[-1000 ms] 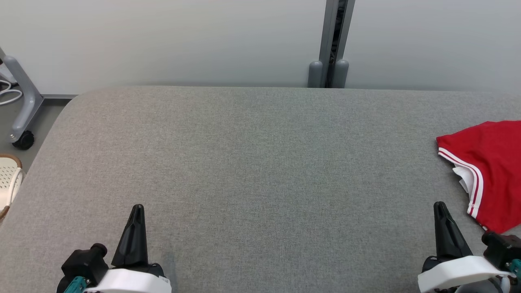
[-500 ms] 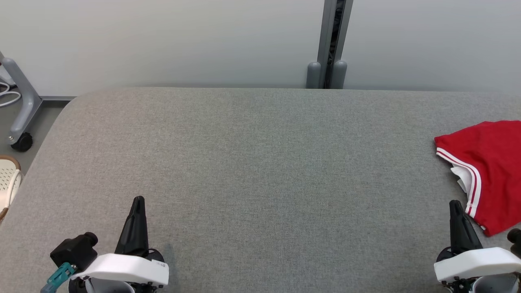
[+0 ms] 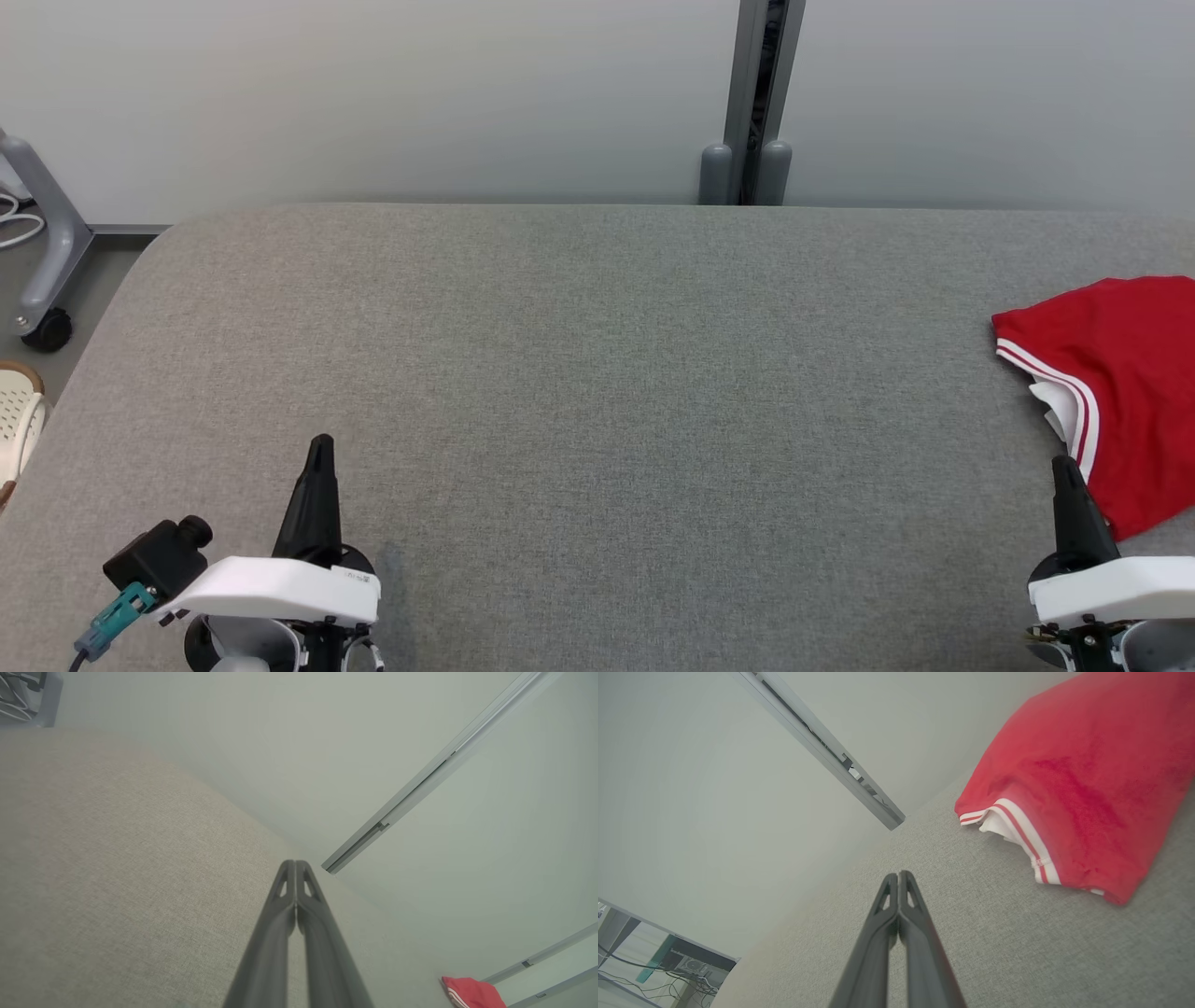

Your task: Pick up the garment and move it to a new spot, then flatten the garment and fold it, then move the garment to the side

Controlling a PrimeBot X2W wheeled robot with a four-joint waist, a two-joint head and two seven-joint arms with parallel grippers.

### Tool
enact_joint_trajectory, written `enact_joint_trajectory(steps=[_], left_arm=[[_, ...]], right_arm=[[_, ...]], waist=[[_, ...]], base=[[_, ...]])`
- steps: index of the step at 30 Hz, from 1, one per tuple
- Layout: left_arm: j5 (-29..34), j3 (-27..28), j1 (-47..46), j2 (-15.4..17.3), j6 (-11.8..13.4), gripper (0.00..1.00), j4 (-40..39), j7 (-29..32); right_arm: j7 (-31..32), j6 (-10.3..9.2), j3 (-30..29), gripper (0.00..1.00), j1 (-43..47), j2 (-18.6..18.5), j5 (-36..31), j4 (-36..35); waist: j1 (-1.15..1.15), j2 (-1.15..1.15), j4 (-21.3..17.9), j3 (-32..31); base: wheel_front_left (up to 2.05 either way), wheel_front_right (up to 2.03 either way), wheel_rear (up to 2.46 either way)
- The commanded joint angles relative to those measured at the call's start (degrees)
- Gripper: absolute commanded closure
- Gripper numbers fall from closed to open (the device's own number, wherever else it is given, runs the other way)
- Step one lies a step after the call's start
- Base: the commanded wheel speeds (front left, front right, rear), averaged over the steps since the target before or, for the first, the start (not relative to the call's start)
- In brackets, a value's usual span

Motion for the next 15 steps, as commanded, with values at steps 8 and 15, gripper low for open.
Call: enact_joint_trajectory(steps=[8, 15], left_arm=[[-7.04, -0.19, -3.31, 0.34, -0.94, 1.00, 0.68, 1.13], [-11.96, -0.39, -4.42, 0.37, -1.30, 1.00, 1.66, 2.04]], right_arm=[[2.43, 0.00, -1.99, 1.00, -1.93, -0.63, 6.96, -0.18], [4.08, 0.00, -3.13, 1.00, -2.38, -0.67, 11.70, 0.08]], waist=[[0.00, 0.00, -0.16, -0.11], [0.00, 0.00, -0.30, -0.21]], base=[[0.00, 0.00, 0.00], [0.00, 0.00, 0.00]])
